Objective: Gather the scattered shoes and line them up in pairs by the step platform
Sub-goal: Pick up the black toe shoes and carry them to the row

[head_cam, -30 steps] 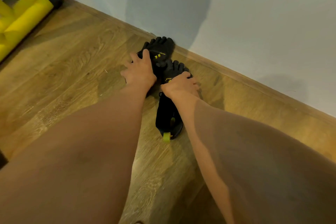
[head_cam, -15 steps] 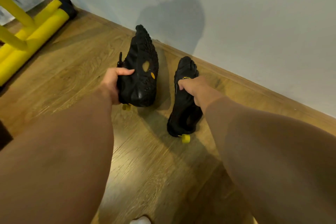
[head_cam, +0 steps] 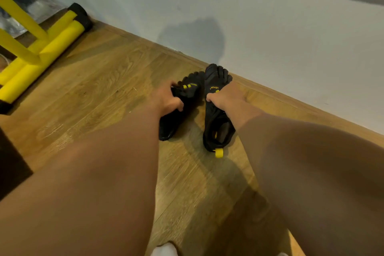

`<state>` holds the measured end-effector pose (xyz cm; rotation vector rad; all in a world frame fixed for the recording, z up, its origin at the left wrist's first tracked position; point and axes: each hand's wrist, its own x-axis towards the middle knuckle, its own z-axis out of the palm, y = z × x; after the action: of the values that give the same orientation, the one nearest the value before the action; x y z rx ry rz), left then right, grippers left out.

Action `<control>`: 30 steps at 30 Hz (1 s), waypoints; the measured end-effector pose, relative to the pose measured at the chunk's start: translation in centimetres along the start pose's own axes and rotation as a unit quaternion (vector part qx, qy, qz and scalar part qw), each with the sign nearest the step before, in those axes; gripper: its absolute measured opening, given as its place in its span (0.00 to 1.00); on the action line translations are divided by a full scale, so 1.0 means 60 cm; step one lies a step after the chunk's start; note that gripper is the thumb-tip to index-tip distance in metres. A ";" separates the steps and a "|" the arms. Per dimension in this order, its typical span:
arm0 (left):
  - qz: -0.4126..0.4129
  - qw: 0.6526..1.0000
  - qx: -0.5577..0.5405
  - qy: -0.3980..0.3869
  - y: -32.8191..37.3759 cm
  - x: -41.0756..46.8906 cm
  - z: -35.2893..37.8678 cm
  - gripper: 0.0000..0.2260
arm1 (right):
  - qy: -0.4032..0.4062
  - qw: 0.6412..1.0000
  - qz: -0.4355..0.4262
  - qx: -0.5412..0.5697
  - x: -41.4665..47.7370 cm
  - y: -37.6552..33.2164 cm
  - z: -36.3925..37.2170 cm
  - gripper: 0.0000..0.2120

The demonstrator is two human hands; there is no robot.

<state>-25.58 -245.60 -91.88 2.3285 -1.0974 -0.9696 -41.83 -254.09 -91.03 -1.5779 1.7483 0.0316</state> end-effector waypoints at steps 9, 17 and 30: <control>0.041 0.998 0.026 -0.041 -0.028 0.000 0.038 0.28 | -0.035 0.999 -0.035 0.011 -0.005 0.033 0.011 0.21; 0.020 0.979 0.180 -0.095 -0.024 -0.033 0.041 0.26 | -0.235 0.966 0.053 0.096 -0.010 0.083 -0.019 0.44; -0.075 0.985 0.143 -0.061 0.056 -0.125 0.012 0.09 | -0.023 0.993 -0.032 -0.110 -0.107 0.073 -0.033 0.07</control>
<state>-31.23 -241.81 -87.20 2.6450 -1.1898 -1.0841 -46.96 -248.67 -88.16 -1.7762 1.7034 0.2353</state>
